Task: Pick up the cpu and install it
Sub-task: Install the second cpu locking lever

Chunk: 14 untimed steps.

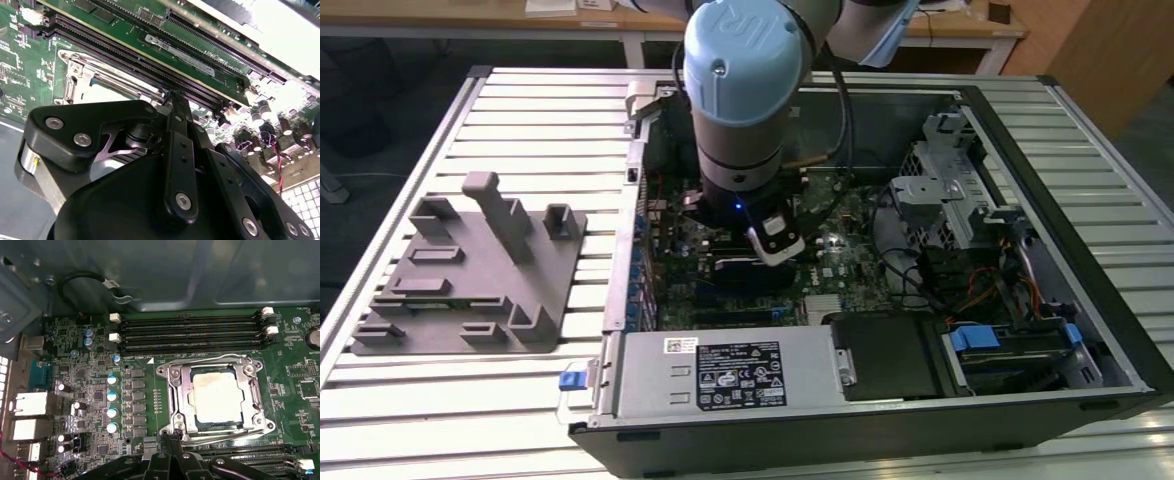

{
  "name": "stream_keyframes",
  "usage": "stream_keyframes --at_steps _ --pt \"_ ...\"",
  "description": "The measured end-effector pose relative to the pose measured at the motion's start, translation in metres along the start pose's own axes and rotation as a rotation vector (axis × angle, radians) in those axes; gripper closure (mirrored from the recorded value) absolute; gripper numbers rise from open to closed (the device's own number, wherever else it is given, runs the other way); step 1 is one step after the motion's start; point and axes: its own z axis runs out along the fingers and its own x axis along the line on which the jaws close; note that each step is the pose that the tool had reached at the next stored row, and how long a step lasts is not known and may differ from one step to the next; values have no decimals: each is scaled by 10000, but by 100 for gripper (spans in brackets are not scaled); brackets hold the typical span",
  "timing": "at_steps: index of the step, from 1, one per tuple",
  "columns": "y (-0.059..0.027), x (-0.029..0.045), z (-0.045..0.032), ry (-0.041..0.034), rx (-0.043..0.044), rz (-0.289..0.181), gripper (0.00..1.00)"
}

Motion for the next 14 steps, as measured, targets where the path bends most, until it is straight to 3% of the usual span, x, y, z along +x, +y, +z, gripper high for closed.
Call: stream_keyframes --at_steps 5,14 --pt "-3 0 10 -46 -66 173 89" --pt "-10 1 33 -139 -284 546 89"
